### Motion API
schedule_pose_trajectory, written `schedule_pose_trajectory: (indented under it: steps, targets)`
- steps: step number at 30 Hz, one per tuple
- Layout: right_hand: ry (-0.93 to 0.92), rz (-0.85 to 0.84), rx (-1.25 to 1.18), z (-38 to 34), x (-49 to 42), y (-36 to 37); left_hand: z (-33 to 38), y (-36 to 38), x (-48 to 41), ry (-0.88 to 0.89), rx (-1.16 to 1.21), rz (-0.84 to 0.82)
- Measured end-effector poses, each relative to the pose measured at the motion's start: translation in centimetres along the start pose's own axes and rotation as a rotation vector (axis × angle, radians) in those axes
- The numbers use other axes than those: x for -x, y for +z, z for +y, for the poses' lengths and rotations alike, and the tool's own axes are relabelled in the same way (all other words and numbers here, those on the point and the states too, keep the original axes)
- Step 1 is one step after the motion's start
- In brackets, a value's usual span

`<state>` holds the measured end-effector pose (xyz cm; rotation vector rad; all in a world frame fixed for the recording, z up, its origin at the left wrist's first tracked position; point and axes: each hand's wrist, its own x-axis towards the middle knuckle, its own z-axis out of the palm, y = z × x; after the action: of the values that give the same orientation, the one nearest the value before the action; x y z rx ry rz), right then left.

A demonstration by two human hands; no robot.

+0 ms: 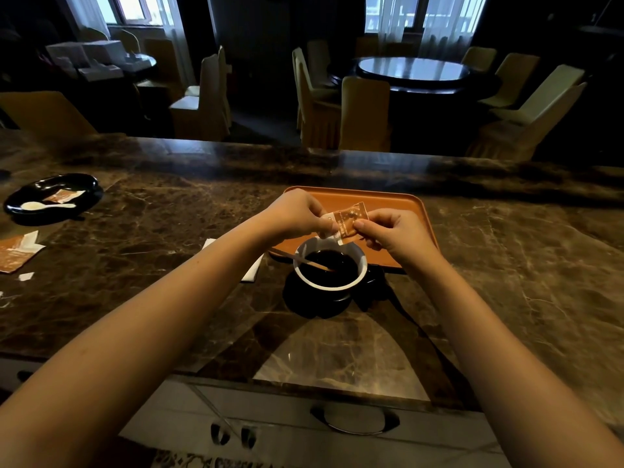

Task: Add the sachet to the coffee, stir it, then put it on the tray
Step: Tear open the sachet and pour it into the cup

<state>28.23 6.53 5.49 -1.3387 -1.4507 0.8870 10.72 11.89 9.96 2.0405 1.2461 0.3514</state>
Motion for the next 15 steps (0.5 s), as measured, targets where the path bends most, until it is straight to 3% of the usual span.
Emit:
schedule_pose_trajectory:
  steps: [4, 7, 11, 15]
  targets:
    - [0.029, -0.009, -0.008, 0.5, 0.1, 0.2, -0.1, 0.0, 0.2, 0.018, 0.026, 0.016]
    - [-0.024, -0.020, 0.079, 0.4, 0.2, 0.4, 0.0, 0.1, 0.3, 0.049, -0.085, 0.053]
    - [-0.093, 0.035, 0.184, -0.4, 0.0, -0.5, 0.7, 0.1, 0.7, 0.154, -0.154, 0.118]
    - [-0.126, -0.026, 0.158, -1.4, 0.4, -0.9, 1.7, 0.1, 1.3, 0.256, -0.204, 0.216]
